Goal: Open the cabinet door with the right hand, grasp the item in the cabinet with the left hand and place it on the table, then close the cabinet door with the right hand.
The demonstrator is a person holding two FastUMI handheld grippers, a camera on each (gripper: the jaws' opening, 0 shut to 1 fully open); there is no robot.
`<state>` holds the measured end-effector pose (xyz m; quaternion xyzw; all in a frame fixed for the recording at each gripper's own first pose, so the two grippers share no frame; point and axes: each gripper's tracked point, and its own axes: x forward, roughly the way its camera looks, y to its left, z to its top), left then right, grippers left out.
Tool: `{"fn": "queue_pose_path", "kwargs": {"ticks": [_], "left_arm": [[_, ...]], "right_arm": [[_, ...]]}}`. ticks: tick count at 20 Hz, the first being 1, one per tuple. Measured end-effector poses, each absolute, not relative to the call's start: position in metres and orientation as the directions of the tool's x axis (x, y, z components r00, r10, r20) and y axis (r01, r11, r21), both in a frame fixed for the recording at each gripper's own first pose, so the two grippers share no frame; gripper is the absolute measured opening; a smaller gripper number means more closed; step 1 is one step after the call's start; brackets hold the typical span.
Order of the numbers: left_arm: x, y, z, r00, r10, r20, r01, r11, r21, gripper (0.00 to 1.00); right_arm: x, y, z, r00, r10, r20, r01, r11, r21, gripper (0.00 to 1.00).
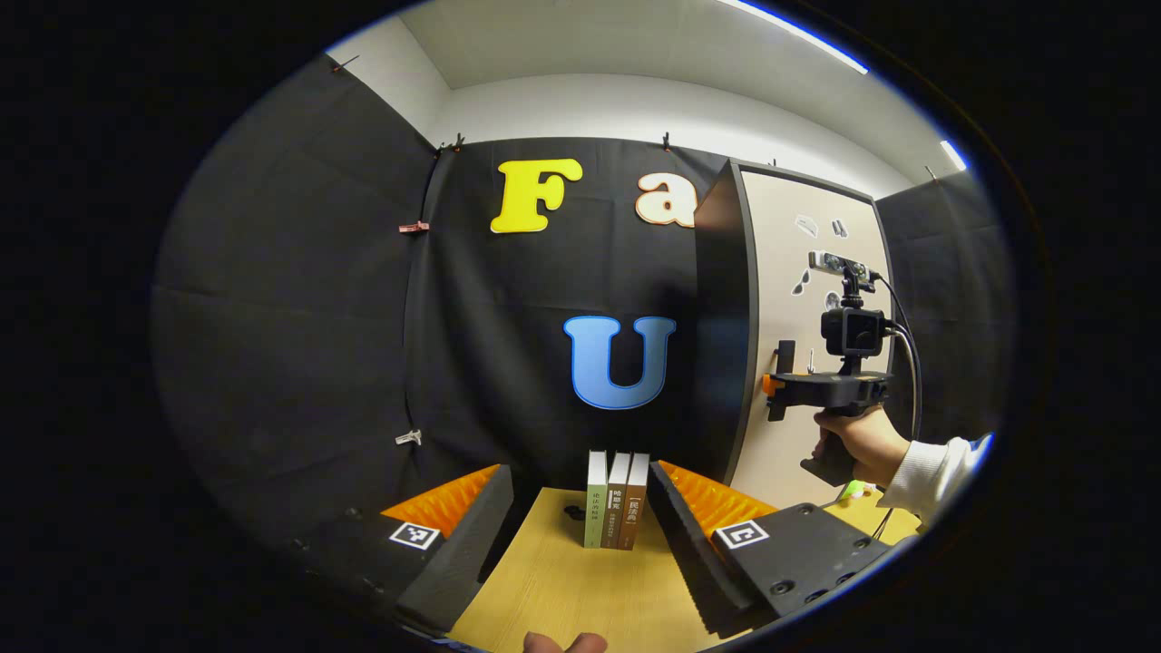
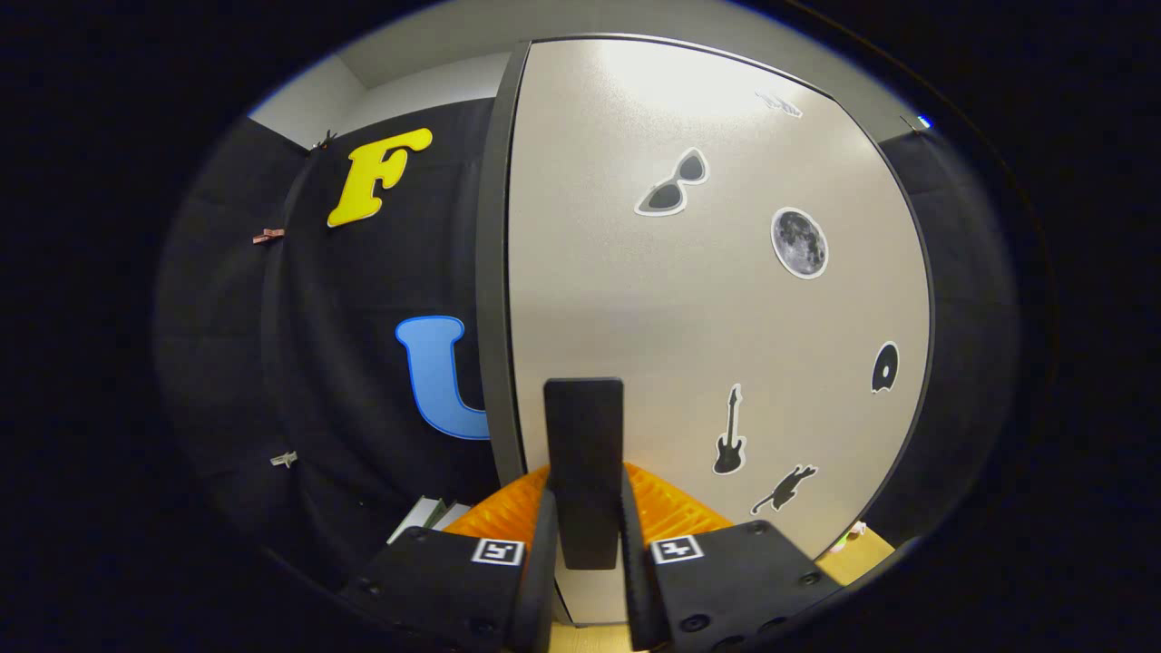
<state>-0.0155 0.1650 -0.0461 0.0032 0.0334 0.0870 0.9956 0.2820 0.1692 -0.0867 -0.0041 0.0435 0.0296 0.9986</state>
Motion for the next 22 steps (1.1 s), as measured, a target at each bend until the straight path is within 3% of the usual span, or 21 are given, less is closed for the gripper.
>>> {"fn": "queue_pose_path", "kwargs": {"ticks": [1,2,3,22], "left_arm": [[-0.018,0.165,-0.046,0.982,0.176,-0.067,-0.176,0.984,0.009,0.95],[-0.020,0.166,-0.046,0.982,0.178,-0.065,-0.178,0.984,0.006,0.95],[-0.021,0.166,-0.045,0.981,0.181,-0.063,-0.182,0.983,0.003,0.94],[-0.044,0.089,-0.033,0.990,0.135,-0.034,-0.135,0.991,-0.009,0.94]], "right_arm": [[0.284,0.170,-0.088,0.994,0.060,-0.090,-0.061,0.998,-0.011,0.28],[0.283,0.168,-0.087,0.993,0.066,-0.097,-0.067,0.998,-0.006,0.28],[0.282,0.170,-0.089,0.992,0.077,-0.102,-0.078,0.997,-0.001,0.21],[0.150,0.123,-0.071,0.956,0.256,-0.144,-0.253,0.967,0.037,0.21]]}}
